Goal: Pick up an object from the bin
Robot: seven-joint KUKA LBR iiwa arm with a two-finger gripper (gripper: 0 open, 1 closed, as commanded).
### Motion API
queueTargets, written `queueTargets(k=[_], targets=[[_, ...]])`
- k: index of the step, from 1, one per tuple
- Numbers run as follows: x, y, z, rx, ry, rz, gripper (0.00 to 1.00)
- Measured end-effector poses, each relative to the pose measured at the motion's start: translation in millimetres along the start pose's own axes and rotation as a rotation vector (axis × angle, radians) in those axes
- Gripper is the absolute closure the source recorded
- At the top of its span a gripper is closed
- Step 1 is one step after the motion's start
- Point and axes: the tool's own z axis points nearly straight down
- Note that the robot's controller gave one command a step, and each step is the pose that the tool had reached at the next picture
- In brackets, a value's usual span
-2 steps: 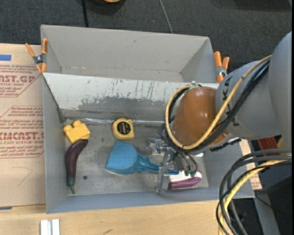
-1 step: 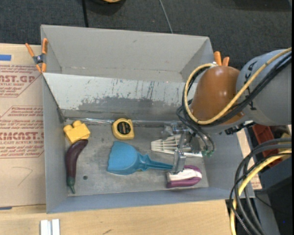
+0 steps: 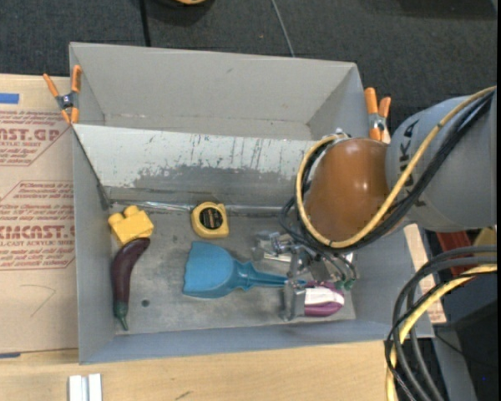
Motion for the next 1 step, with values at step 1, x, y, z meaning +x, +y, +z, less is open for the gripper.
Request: queueTargets(k=[1], targets=[[-28.2, -14.5, 28.3, -0.004, 0.007, 0.175, 0.0]])
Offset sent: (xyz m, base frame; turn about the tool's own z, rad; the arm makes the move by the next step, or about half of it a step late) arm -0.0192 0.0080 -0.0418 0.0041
